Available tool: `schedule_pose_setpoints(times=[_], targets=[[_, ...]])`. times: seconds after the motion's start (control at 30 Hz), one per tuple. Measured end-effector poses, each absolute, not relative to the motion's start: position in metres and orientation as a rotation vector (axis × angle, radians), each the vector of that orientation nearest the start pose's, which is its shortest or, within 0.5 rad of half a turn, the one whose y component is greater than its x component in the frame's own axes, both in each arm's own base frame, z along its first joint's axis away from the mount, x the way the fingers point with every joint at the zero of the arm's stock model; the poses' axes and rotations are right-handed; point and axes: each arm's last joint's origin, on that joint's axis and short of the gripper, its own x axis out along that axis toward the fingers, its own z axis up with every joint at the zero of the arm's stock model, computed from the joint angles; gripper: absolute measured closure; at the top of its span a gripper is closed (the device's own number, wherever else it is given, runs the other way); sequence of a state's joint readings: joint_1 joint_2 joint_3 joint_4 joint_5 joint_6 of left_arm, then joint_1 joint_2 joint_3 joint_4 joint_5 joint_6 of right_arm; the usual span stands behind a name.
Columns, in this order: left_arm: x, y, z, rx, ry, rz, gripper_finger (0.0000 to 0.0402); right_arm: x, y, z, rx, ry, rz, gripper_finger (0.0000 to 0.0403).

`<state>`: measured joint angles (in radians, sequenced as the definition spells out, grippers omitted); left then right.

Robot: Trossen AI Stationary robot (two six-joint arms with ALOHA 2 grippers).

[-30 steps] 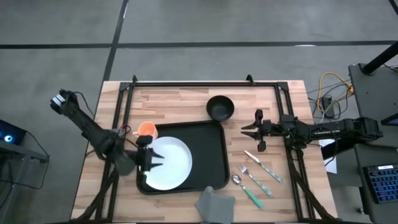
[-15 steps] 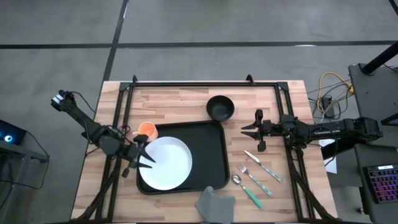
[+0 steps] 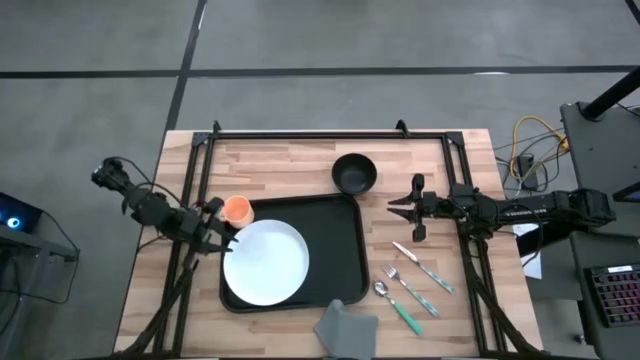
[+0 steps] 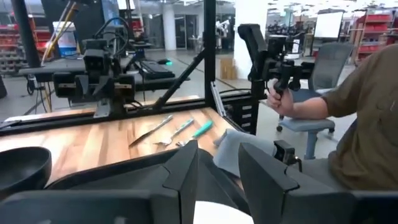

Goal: Set up tray
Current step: Put the black bowl on the white plate

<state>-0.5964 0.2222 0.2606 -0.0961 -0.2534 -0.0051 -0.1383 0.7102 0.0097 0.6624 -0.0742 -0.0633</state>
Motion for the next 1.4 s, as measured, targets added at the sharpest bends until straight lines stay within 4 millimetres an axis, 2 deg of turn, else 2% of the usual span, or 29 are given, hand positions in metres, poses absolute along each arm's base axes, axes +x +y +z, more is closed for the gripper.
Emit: schedule_pose_setpoints(times=[0.3,0.57,0.77,1.0,1.13,1.4], targets=[[0.081,-0.052,0.209,0.001,0.040,-0.515,0.0306,0.141,-0.017,0.160,-0.076,0.034,-0.063,0.0335],[0.082,-0.053,0.170,-0.008,0.041,-0.536,0.0306,0.141,-0.017,0.161,-0.079,0.034,-0.062,0.0335],[0.081,-0.057,0.168,-0.020,-0.002,-0.662,0.0306,0.141,-0.017,0.160,-0.087,0.035,-0.063,0.0335],[0.086,-0.060,0.159,0.015,0.101,-0.662,0.0306,0.141,-0.017,0.160,-0.187,0.041,-0.060,0.0335],[0.088,-0.062,0.156,0.019,0.148,-0.660,0.0306,0.141,-0.017,0.158,-0.169,0.066,-0.057,0.0335],[0.086,-0.061,0.165,0.010,0.091,-0.663,0.0306,0.141,-0.017,0.158,-0.139,0.059,-0.055,0.0335]])
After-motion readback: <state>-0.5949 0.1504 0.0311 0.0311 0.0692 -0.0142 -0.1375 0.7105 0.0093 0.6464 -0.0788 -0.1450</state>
